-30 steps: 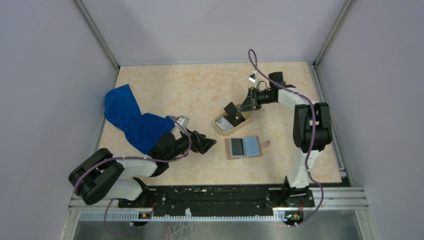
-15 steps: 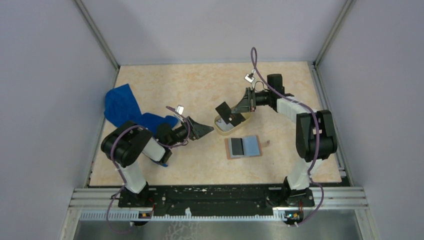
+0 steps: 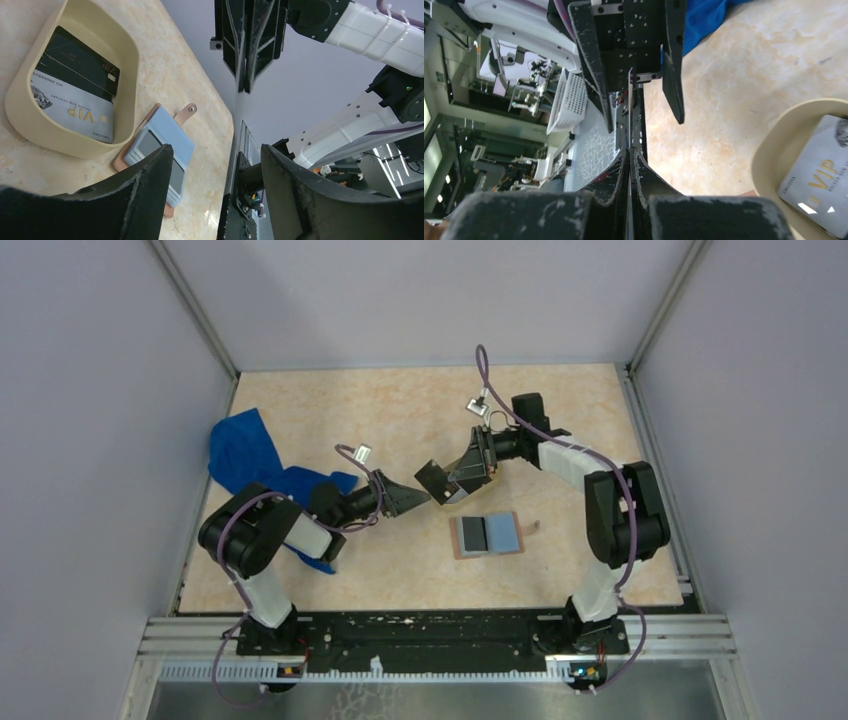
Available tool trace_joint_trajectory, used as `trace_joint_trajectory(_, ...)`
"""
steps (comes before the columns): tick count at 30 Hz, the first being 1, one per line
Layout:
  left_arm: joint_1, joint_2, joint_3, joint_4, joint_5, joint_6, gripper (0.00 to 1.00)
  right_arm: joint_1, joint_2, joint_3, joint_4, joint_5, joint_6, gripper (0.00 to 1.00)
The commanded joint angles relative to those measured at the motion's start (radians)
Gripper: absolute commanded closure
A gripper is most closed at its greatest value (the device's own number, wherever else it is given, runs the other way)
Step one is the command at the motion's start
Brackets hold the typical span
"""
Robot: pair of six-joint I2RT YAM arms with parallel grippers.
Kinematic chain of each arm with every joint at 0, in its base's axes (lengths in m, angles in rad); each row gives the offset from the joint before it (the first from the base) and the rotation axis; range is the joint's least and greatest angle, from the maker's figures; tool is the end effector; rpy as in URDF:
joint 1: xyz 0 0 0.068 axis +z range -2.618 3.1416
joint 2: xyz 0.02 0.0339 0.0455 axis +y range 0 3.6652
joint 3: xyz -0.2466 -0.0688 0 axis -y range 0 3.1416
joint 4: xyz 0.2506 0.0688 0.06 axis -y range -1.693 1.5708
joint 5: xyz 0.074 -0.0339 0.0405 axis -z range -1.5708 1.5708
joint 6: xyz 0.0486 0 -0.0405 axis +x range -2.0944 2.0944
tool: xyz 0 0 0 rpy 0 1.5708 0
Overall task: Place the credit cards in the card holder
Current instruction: Pick up the credit card from the storage box.
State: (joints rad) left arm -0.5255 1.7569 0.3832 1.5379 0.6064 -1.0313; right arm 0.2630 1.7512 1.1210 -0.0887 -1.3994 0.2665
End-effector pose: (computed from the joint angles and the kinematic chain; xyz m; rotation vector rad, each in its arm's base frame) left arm 0.2335 -0.1674 0.1405 0.1684 1.6694 -1.6541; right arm 0.3390 0.1409 0.2027 -0.7603 2.0010 1.8621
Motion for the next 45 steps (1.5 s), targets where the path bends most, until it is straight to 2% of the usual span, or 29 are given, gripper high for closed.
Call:
trace_joint_trajectory(1,0.003,0.036,0.056,0.254,0.027,-0.037,0.33,0.039,-0.017,0.061,-0.109,-0.006,-0.127,1.00)
trace_joint_trajectory(6,0.004,0.022,0.070,0.255,0.035,-0.035,0.52,0.067,0.010,0.114,-0.269,0.044,-0.289,1.00)
trace_joint_trajectory(8,0.007,0.023,0.075,0.254,0.041,-0.037,0.70,0.084,0.019,0.135,-0.327,0.063,-0.342,1.00)
trace_joint_trajectory(10,0.010,0.029,0.081,0.254,0.058,-0.041,0.96,0.103,0.025,0.151,-0.379,0.086,-0.386,1.00)
trace_joint_trajectory(11,0.012,0.030,0.080,0.254,0.065,-0.042,1.00,0.110,0.025,0.159,-0.403,0.099,-0.413,1.00)
trace_joint_trajectory(12,0.012,0.027,0.074,0.255,0.066,-0.043,1.00,0.114,0.026,0.167,-0.421,0.107,-0.434,0.98)
trace_joint_trajectory(13,0.013,0.021,0.065,0.254,0.066,-0.038,1.00,0.115,0.025,0.172,-0.436,0.118,-0.450,0.82)
trace_joint_trajectory(15,0.013,0.001,0.043,0.254,0.070,-0.017,1.00,0.115,0.021,0.182,-0.477,0.153,-0.503,0.62)
trace_joint_trajectory(17,0.015,-0.020,0.030,0.255,0.078,0.005,1.00,0.126,0.018,0.185,-0.501,0.168,-0.540,0.52)
trace_joint_trajectory(19,0.015,-0.028,0.030,0.254,0.093,0.014,1.00,0.155,0.025,0.194,-0.523,0.171,-0.573,0.50)
trace_joint_trajectory(21,0.017,-0.025,0.035,0.255,0.111,0.010,1.00,0.186,0.039,0.222,-0.590,0.173,-0.623,0.54)
trace_joint_trajectory(23,0.023,-0.024,0.034,0.254,0.118,0.010,1.00,0.212,0.055,0.252,-0.646,0.177,-0.671,0.69)
trace_joint_trajectory(26,0.030,-0.031,0.030,0.254,0.130,0.011,1.00,0.228,0.068,0.266,-0.669,0.182,-0.687,0.97)
trace_joint_trajectory(27,0.034,-0.033,0.027,0.255,0.134,0.011,1.00,0.229,0.067,0.268,-0.670,0.184,-0.688,1.00)
trace_joint_trajectory(31,0.049,-0.054,0.001,0.254,0.133,0.005,0.71,0.228,0.052,0.268,-0.667,0.200,-0.692,1.00)
trace_joint_trajectory(33,0.058,-0.064,-0.009,0.255,0.135,0.002,0.66,0.228,0.046,0.267,-0.671,0.193,-0.701,1.00)
trace_joint_trajectory(39,0.087,-0.093,-0.010,0.255,0.176,-0.012,0.67,0.228,0.059,0.282,-0.722,0.170,-0.751,1.00)
trace_joint_trajectory(42,0.093,-0.097,-0.007,0.254,0.191,-0.013,0.75,0.228,0.060,0.283,-0.729,0.169,-0.758,1.00)
trace_joint_trajectory(45,0.093,-0.084,0.011,0.255,0.231,-0.023,0.91,0.229,0.062,0.283,-0.729,0.168,-0.760,1.00)
